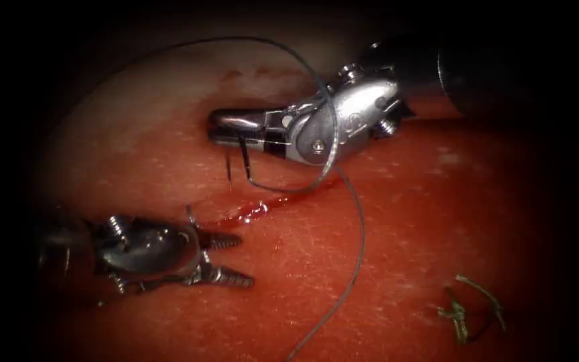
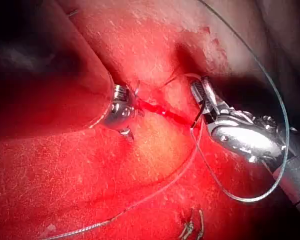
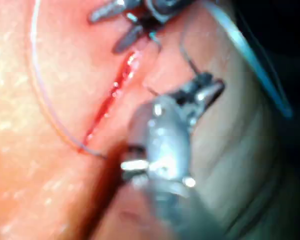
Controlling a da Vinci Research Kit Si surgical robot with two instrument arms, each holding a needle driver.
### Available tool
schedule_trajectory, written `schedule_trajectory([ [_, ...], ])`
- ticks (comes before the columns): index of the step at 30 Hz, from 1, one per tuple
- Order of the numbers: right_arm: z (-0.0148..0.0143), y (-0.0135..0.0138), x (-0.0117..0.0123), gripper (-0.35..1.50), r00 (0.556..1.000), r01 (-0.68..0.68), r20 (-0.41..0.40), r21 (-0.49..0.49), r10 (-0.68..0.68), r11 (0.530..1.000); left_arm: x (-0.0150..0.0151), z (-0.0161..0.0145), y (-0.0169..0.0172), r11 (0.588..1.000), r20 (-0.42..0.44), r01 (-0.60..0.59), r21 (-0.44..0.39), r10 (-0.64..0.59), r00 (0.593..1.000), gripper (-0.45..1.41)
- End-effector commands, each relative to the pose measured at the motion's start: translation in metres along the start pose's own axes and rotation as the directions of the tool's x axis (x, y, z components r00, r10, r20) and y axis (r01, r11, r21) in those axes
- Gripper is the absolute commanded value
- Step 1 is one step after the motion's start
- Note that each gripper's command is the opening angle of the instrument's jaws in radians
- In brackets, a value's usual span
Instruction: Wound Closure
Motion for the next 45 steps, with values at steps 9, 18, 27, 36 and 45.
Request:
schedule_trajectory([
  [9,0.0006,0.0003,0.0001,-0.35,1.000,0.020,-0.013,-0.034,-0.020,0.999,-0.0004,0.0008,0.0003,1.000,0.001,0.000,-0.004,0.000,1.000,0.52],
  [18,0.0003,-0.0009,-0.0007,-0.35,0.998,0.056,-0.021,-0.034,-0.056,0.998,-0.0004,0.0008,0.0002,1.000,0.002,-0.001,-0.004,0.001,1.000,0.51],
  [27,-0.0004,-0.0036,0.0007,-0.35,0.989,0.134,-0.056,-0.034,-0.136,0.990,-0.0004,0.0007,0.0001,1.000,0.005,-0.002,-0.004,0.002,1.000,0.51],
  [36,-0.0009,-0.0067,0.0001,-0.35,0.992,0.117,-0.052,0.017,-0.116,0.993,-0.0004,0.0007,0.0000,1.000,0.005,0.010,-0.005,-0.010,1.000,0.52],
  [45,-0.0012,-0.0070,-0.0001,-0.35,0.999,0.043,-0.035,0.045,-0.042,0.998,-0.0005,0.0006,0.0000,1.000,0.005,0.009,-0.006,-0.009,1.000,0.52],
])
